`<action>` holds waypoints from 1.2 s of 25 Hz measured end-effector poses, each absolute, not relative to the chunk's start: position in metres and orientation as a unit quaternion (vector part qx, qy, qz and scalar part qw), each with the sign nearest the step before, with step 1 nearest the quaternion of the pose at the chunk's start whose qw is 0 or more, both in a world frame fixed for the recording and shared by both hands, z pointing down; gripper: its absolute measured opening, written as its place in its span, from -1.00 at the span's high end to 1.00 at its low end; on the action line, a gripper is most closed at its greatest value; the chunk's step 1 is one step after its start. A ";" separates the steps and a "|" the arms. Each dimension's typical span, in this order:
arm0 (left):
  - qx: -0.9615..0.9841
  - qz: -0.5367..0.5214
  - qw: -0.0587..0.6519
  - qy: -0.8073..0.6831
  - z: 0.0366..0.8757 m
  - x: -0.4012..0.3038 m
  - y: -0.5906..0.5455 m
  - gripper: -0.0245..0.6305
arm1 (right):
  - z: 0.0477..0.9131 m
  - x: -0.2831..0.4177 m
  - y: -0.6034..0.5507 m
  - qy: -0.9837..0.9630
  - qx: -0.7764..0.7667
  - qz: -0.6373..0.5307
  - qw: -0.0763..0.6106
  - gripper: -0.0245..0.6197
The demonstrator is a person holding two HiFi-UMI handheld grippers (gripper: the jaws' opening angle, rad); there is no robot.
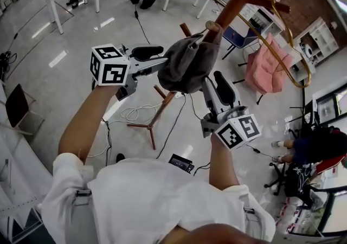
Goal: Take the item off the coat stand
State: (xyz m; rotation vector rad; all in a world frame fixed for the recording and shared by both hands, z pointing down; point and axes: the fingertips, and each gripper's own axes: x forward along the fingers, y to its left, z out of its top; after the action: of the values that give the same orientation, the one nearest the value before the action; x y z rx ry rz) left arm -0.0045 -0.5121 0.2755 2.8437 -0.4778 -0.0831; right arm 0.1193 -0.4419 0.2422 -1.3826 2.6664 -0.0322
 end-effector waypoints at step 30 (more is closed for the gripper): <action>0.985 -0.075 0.108 -0.109 0.267 -0.047 -0.464 0.85 | 0.254 0.072 -0.434 0.894 -0.442 0.006 0.068 0.78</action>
State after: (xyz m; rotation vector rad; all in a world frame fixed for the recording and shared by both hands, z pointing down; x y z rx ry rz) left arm -0.0465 -0.4636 0.2671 2.8983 -0.3212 -0.2201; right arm 0.0717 -0.4339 0.2543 -1.3324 2.6937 0.0177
